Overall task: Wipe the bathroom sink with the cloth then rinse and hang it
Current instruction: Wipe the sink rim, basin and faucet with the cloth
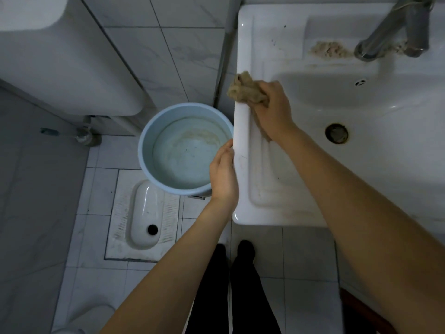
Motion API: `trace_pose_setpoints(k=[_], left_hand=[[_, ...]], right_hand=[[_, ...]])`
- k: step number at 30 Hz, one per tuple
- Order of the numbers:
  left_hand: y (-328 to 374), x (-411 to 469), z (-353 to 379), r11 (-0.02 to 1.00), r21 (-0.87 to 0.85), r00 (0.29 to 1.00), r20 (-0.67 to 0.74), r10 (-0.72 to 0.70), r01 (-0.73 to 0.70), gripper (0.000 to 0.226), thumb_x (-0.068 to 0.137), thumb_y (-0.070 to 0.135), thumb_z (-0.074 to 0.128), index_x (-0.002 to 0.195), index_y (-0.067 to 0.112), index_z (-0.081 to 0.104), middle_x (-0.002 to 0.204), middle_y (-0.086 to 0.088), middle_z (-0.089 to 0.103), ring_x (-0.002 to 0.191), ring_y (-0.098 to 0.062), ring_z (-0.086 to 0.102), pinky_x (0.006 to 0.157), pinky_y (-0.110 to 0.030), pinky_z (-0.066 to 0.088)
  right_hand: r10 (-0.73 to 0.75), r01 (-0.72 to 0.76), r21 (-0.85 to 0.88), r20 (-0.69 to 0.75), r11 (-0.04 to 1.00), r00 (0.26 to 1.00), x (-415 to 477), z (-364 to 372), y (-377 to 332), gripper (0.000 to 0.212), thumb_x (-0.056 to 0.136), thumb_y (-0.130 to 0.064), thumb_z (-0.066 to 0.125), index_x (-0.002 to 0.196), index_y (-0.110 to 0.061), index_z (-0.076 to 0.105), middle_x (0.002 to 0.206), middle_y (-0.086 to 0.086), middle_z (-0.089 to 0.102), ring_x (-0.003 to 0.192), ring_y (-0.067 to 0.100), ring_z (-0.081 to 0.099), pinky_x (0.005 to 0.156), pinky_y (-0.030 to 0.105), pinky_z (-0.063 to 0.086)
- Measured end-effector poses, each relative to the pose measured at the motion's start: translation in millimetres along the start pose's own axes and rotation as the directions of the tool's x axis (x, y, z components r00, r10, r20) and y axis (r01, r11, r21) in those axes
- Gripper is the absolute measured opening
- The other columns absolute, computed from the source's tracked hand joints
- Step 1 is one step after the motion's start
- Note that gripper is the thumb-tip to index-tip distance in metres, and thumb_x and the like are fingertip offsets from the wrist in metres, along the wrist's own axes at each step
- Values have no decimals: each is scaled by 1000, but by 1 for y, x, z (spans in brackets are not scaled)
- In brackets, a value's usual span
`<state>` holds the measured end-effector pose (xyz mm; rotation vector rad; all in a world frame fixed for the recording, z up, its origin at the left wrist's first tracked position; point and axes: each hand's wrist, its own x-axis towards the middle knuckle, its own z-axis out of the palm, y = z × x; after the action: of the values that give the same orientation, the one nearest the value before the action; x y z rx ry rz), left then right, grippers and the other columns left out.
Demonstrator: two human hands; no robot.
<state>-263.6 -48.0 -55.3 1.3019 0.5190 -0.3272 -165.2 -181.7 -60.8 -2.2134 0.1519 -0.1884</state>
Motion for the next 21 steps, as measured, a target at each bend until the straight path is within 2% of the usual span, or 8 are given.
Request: trace_pose_setpoints(k=[4,6,8,10,13,15,18,21], left_hand=[[-1,0,-1,999,9,999,8,37,-37,34,95,12,44,119,12,69,116,-5,71,112,-23,64,101,-39,51],[-3,1,-2,999,24,999,6,39,-39,34,95,14,44,119,7,67,115,-10,71,109,-21,64,101,-40,49],[-5,3,-3,999,22,999,-9,37,-37,29,95,11,44,110,-7,61,97,-11,71,93,-14,61,95,-41,49],[-5,3,-2,999,26,999,-18,41,-41,25,95,9,43,104,-9,59,83,2,69,85,-12,59,89,-38,48],[-5,2,-1,999,22,1000,-2,24,-24,34,95,13,44,119,10,68,115,0,71,111,-19,64,101,-36,49],[-4,2,0,1000,6,1000,0,13,-13,35,95,12,44,122,13,67,120,-2,70,114,-20,64,102,-37,49],[-2,2,-2,995,-54,997,12,-79,80,33,94,22,50,122,17,68,111,-1,72,100,-18,66,97,-38,52],[1,-1,-7,953,-160,966,40,-254,258,31,92,37,56,107,15,72,80,-1,69,75,-19,66,84,-41,56]], right_hand=[[-18,19,-20,53,1000,998,-17,-4,3,31,89,-17,58,118,-8,62,100,11,49,94,24,55,69,12,35],[-16,16,3,72,1000,997,-48,-6,3,26,88,-12,60,114,-7,63,102,12,52,91,19,54,71,7,36],[-32,29,33,95,999,995,-77,-6,4,24,87,-7,62,111,-6,64,100,7,50,86,14,53,73,3,37],[-39,35,46,102,998,994,-84,-6,3,24,87,-5,62,111,-5,65,98,5,49,84,12,53,74,2,37],[-8,6,30,60,1000,998,-52,-3,-1,27,88,-12,58,113,-5,63,98,6,48,87,15,53,71,2,36],[7,-7,17,40,1000,999,-27,-1,-2,32,88,-19,54,115,-6,63,99,6,46,91,20,54,70,7,36],[-21,19,19,77,1000,997,-26,-3,2,29,88,-21,54,112,-7,64,98,7,47,91,21,54,72,13,36],[-69,63,51,149,997,986,-60,-9,4,23,87,-17,59,106,-6,64,98,6,47,87,18,53,72,8,38]])
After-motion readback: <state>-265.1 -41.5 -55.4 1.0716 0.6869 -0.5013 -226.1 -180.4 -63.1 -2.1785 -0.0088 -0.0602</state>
